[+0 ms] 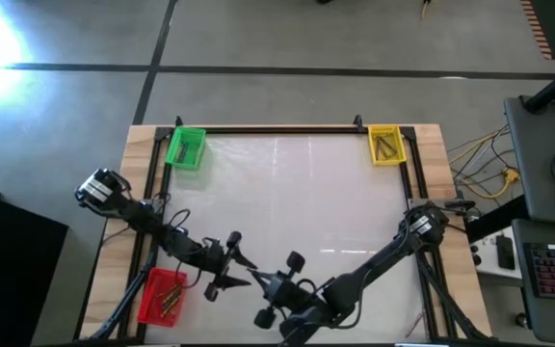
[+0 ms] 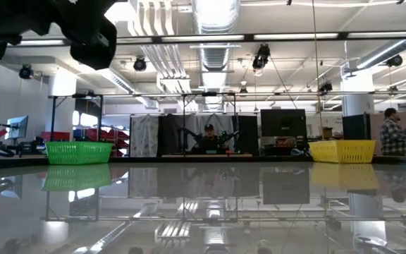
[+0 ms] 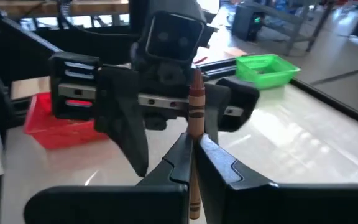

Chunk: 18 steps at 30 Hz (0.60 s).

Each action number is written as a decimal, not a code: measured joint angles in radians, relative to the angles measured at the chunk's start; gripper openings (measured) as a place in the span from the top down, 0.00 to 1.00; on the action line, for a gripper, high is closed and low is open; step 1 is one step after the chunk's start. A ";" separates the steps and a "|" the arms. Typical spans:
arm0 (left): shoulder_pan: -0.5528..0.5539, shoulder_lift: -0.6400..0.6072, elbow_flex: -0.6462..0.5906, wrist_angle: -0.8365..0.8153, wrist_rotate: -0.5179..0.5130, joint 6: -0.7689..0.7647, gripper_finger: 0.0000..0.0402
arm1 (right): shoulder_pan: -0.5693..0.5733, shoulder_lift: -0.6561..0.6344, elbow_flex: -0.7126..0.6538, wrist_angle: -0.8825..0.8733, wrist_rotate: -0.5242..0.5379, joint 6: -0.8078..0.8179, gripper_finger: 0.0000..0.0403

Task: Sort crayons
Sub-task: Put the brown crayon into the red basket

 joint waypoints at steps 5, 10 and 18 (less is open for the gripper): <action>-0.004 0.000 0.000 -0.001 -0.046 0.006 0.57 | -0.015 0.000 0.000 0.082 -0.077 -0.059 0.98; -0.005 0.000 0.000 -0.012 -0.044 0.001 0.68 | -0.023 0.000 0.000 0.095 -0.091 -0.071 0.98; -0.009 -0.006 0.000 -0.075 -0.015 -0.038 0.96 | -0.021 0.000 0.000 0.090 -0.103 0.020 0.96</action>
